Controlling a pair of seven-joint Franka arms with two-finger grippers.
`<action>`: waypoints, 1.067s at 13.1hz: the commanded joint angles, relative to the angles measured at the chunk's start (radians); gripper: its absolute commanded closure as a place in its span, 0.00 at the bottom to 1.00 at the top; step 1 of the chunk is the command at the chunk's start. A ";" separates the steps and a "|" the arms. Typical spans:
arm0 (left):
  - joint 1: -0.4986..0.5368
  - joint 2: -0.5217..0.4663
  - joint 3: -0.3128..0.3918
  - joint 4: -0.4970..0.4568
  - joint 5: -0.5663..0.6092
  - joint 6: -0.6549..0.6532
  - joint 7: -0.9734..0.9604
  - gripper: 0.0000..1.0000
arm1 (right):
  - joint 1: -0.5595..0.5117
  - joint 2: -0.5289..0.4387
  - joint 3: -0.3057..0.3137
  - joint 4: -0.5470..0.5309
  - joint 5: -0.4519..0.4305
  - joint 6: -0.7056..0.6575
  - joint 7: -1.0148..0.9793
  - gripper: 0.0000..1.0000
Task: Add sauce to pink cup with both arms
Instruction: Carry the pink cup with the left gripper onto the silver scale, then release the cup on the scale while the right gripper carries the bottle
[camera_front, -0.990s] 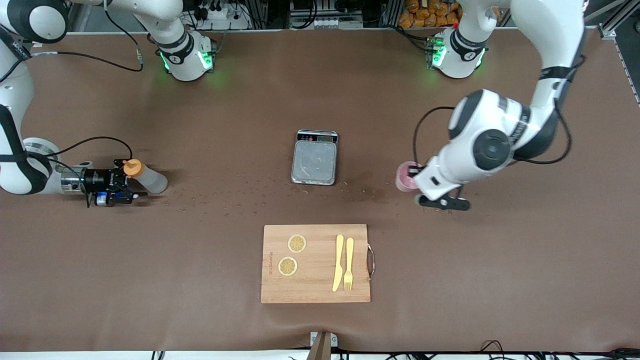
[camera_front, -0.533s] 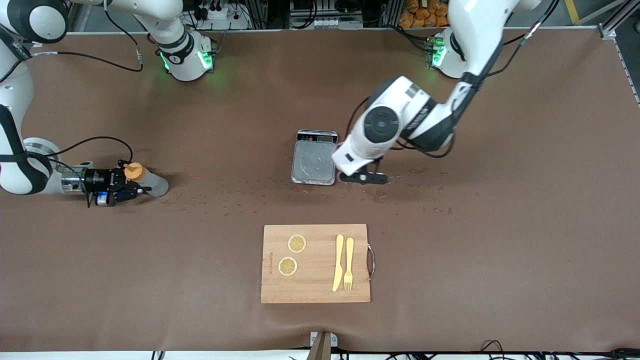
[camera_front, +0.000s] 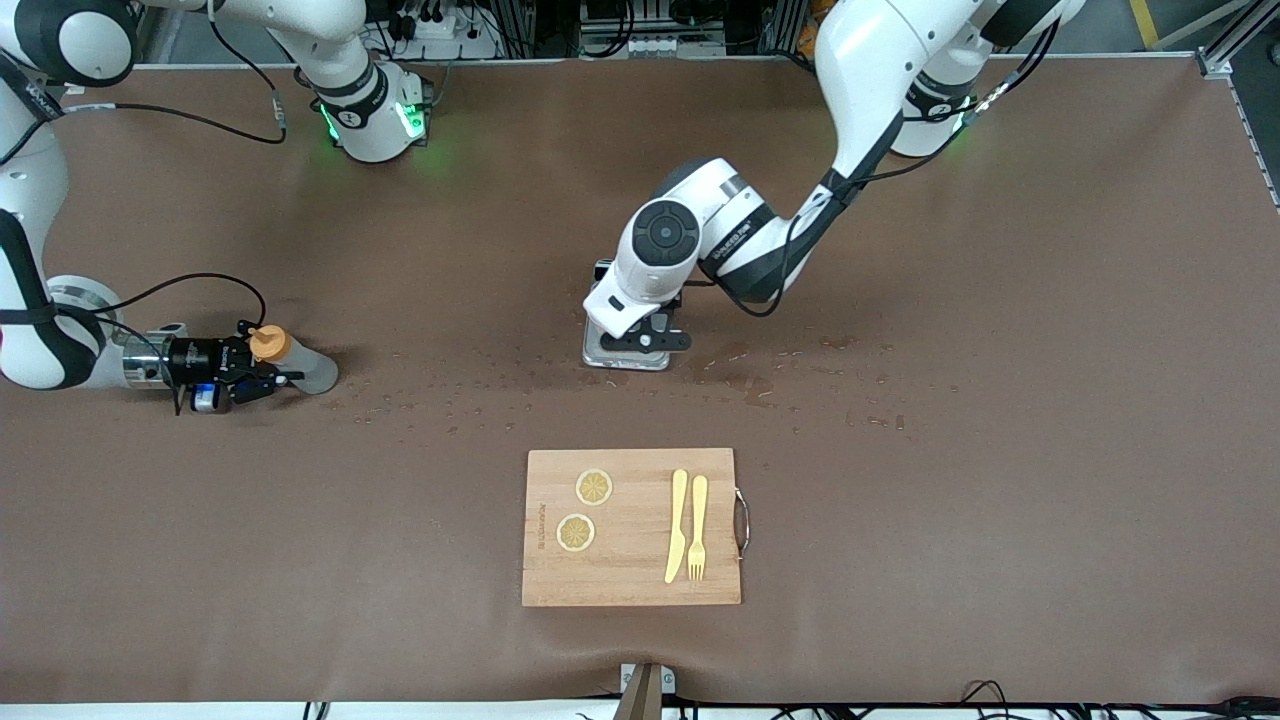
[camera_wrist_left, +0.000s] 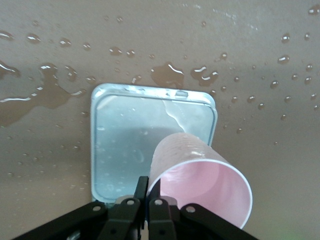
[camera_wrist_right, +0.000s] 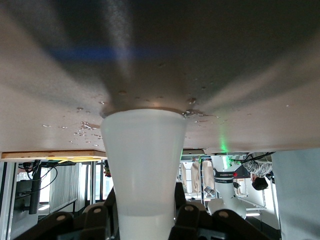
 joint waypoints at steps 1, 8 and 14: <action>0.001 0.004 0.012 0.027 -0.002 -0.005 -0.011 0.55 | 0.011 -0.010 -0.001 0.010 0.023 -0.020 0.012 0.56; 0.035 -0.025 0.025 0.027 0.024 -0.002 0.009 0.00 | 0.060 -0.065 -0.002 0.041 0.010 -0.022 0.093 0.56; 0.101 -0.142 0.026 0.022 0.027 -0.103 0.058 0.00 | 0.130 -0.171 -0.007 0.039 -0.019 0.018 0.226 0.57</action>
